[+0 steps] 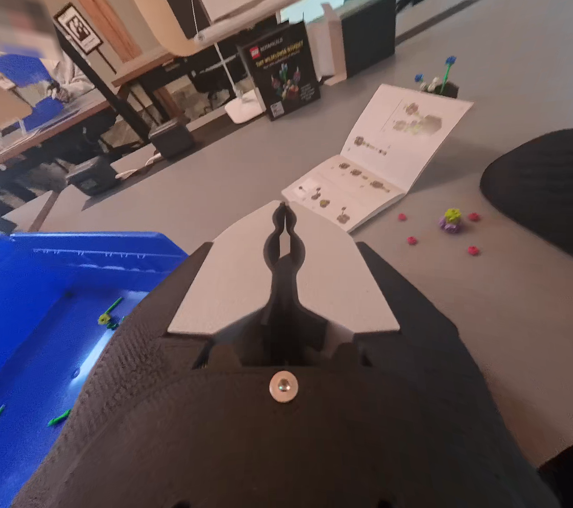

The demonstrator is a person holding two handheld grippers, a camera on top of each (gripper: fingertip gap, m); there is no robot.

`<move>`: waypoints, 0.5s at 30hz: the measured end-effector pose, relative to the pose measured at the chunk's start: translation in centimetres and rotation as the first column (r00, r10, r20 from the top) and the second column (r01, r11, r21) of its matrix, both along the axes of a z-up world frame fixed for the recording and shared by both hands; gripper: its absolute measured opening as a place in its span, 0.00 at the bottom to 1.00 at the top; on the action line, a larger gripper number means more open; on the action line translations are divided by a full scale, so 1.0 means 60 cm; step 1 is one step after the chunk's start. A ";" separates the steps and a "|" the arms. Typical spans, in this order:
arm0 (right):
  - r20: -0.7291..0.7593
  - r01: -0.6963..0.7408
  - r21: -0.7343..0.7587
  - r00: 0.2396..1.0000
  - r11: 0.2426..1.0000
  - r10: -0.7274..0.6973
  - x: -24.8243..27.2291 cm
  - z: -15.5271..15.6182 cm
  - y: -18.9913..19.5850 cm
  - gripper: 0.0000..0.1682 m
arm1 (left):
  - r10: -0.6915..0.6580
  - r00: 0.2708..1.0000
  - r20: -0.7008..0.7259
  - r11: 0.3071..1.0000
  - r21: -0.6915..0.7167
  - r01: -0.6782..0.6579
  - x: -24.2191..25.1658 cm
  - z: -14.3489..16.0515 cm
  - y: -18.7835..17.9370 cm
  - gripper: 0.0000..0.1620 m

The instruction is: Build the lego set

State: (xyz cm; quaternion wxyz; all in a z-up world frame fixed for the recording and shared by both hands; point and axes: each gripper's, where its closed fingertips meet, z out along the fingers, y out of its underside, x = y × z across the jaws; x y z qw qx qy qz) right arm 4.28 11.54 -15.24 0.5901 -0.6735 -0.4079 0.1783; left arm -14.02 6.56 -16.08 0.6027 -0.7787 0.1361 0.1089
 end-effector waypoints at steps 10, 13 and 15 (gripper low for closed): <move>0.139 0.012 -0.009 0.990 1.000 -0.010 -0.005 -0.032 0.005 0.61 | 0.147 0.987 -0.069 0.978 -0.143 -0.155 -0.031 -0.051 0.015 0.87; 0.139 0.036 0.000 0.990 0.999 -0.036 -0.003 -0.036 0.013 0.86 | 0.143 0.989 -0.026 0.984 -0.108 -0.145 -0.029 -0.040 0.015 0.89; 0.119 0.016 -0.020 0.993 1.000 -0.014 -0.008 -0.039 0.012 0.88 | 0.114 0.993 0.018 0.990 -0.090 -0.112 -0.021 -0.029 0.014 0.89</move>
